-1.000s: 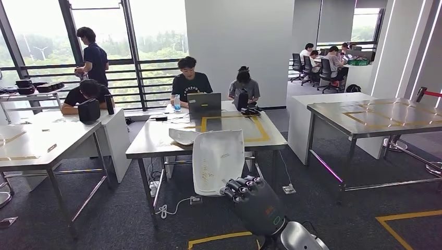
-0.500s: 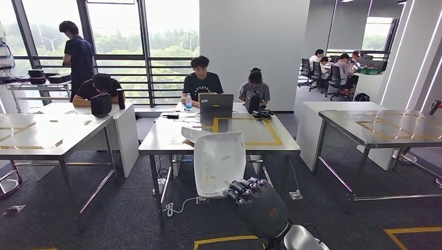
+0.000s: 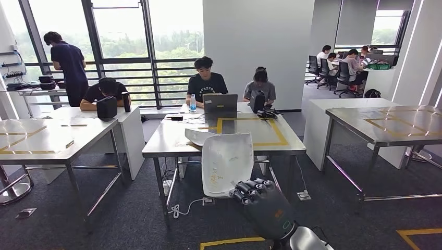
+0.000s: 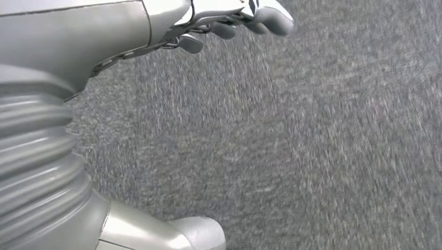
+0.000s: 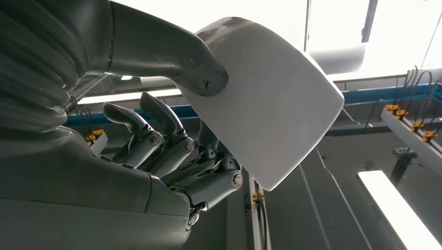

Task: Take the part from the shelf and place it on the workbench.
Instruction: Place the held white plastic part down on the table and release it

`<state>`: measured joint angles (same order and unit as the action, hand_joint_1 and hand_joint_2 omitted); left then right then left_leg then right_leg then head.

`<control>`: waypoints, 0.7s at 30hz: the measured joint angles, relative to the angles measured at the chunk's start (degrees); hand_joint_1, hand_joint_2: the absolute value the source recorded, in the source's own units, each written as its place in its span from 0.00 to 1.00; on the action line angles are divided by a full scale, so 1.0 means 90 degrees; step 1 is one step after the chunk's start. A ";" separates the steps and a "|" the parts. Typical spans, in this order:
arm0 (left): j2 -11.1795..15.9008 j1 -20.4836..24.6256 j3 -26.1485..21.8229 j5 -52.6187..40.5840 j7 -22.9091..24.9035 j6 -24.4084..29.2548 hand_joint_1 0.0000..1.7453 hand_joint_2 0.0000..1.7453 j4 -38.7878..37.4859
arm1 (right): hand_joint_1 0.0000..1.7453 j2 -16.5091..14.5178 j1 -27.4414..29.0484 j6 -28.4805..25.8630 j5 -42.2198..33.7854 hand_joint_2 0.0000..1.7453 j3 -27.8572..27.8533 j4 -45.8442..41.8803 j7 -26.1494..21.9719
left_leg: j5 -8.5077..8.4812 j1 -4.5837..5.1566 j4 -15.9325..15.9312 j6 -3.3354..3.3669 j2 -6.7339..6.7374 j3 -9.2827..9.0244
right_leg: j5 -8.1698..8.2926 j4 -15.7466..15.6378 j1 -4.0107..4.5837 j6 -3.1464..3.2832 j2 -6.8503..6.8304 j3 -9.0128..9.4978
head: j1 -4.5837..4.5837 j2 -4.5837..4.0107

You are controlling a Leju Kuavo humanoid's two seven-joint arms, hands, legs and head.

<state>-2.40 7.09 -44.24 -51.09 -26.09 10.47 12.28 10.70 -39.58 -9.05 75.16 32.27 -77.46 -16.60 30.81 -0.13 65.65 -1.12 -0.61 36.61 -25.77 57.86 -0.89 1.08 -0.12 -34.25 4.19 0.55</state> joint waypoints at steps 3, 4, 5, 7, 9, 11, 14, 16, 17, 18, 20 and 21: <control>0.0012 -0.0016 0.0000 0.0001 0.0012 -0.0010 0.00 1.00 -0.0004 | 1.00 -0.0004 0.0026 0.0005 0.0004 1.00 -0.0001 0.0002 -0.0002 | 0.0262 -0.0055 0.1000 -0.0069 0.0019 0.0610 | -0.0067 0.0002 -0.0014 0.0006 -0.0001 0.0057 | -0.0001 0.0000; 0.0012 -0.0019 0.0000 0.0001 0.0013 -0.0015 0.00 1.00 -0.0005 | 1.00 -0.0004 0.0037 0.0007 0.0004 1.00 -0.0001 0.0002 -0.0002 | 0.0126 -0.0069 0.0950 -0.0079 0.0026 0.0632 | -0.0098 0.0004 -0.0023 -0.0011 0.0000 0.0090 | -0.0005 0.0000; 0.0014 -0.0020 0.0000 0.0001 0.0013 -0.0022 0.00 1.00 -0.0006 | 1.00 -0.0004 0.0042 0.0008 0.0004 1.00 -0.0001 0.0002 -0.0002 | -0.0116 -0.0079 0.0640 -0.0084 0.0034 0.0515 | -0.0133 0.0005 -0.0036 -0.0037 0.0000 0.0137 | -0.0008 0.0000; 0.0018 -0.0016 0.0000 0.0001 0.0012 -0.0035 0.00 1.00 -0.0006 | 1.00 -0.0004 0.0037 0.0007 0.0004 1.00 -0.0001 0.0002 -0.0002 | -0.0553 -0.0073 -0.0275 -0.0075 0.0059 0.0100 | -0.0211 0.0009 -0.0055 -0.0111 0.0000 0.0229 | -0.0013 0.0000; 0.0019 -0.0009 0.0000 0.0001 0.0013 -0.0042 0.00 1.00 -0.0007 | 1.00 -0.0004 0.0027 0.0003 0.0010 1.00 -0.0001 0.0002 -0.0002 | -0.0643 -0.0041 -0.0763 0.0000 0.0065 -0.0151 | -0.0258 -0.0006 -0.0052 -0.0200 0.0002 0.0275 | -0.0033 0.0000; 0.0019 -0.0006 0.0000 0.0001 0.0014 -0.0044 0.00 1.00 -0.0007 | 1.00 -0.0004 0.0029 -0.0001 0.0019 1.00 -0.0001 0.0002 -0.0003 | -0.0588 -0.0026 -0.0807 0.0120 0.0049 -0.0203 | -0.0238 0.0005 -0.0051 -0.0285 0.0007 0.0300 | -0.0074 0.0000; 0.0019 -0.0010 0.0000 0.0001 0.0013 -0.0050 0.00 1.00 -0.0005 | 1.00 -0.0005 0.0025 -0.0006 0.0024 1.00 -0.0002 0.0002 -0.0004 | -0.0537 -0.0041 -0.0841 0.0264 0.0028 -0.0317 | -0.0369 0.0394 -0.0066 -0.0351 0.0009 0.0129 | -0.0157 0.0000; 0.0019 -0.0009 0.0000 0.0001 0.0014 -0.0053 0.00 1.00 -0.0005 | 1.00 -0.0001 0.0028 -0.0011 0.0022 1.00 -0.0003 0.0005 -0.0002 | -0.0480 -0.0035 -0.0847 0.0324 0.0023 -0.0376 | -0.0654 0.1156 -0.0052 -0.0366 0.0013 -0.0348 | -0.0197 0.0000; 0.0019 -0.0011 0.0000 0.0001 0.0015 -0.0055 0.00 1.00 -0.0006 | 1.00 0.0003 0.0044 -0.0012 0.0024 1.00 -0.0003 0.0007 -0.0002 | -0.0446 -0.0026 -0.0843 0.0341 0.0018 -0.0402 | -0.0766 0.1539 -0.0042 -0.0368 0.0015 -0.0625 | -0.0211 0.0000; 0.0019 -0.0017 0.0000 0.0001 0.0015 -0.0057 0.00 1.00 -0.0007 | 1.00 0.0007 0.0060 -0.0010 0.0024 1.00 -0.0003 0.0008 -0.0002 | -0.0406 -0.0014 -0.0840 0.0346 0.0011 -0.0437 | -0.0782 0.1772 -0.0033 -0.0360 0.0015 -0.0841 | -0.0223 0.0000; 0.0017 -0.0022 0.0000 0.0001 0.0016 -0.0063 0.00 1.00 -0.0007 | 1.00 0.0010 0.0080 -0.0006 0.0026 1.00 -0.0003 0.0009 -0.0002 | -0.0312 0.0004 -0.0832 0.0337 -0.0006 -0.0543 | -0.0452 0.1543 -0.0014 -0.0314 0.0015 -0.0915 | -0.0243 0.0000; 0.0013 -0.0022 0.0000 0.0001 0.0016 -0.0068 0.00 1.00 -0.0007 | 1.00 0.0011 0.0077 -0.0004 0.0025 1.00 -0.0003 0.0009 -0.0002 | -0.0256 0.0010 -0.0830 0.0323 -0.0012 -0.0613 | -0.0135 0.1108 0.0001 -0.0276 0.0014 -0.0776 | -0.0252 0.0000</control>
<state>-2.28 6.89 -44.24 -51.08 -25.94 9.86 12.22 10.80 -38.88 -9.09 75.38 32.24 -77.37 -16.61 28.51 -0.04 58.18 1.79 -0.71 31.09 -26.99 67.83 -0.88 -1.40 0.00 -41.23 1.93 0.55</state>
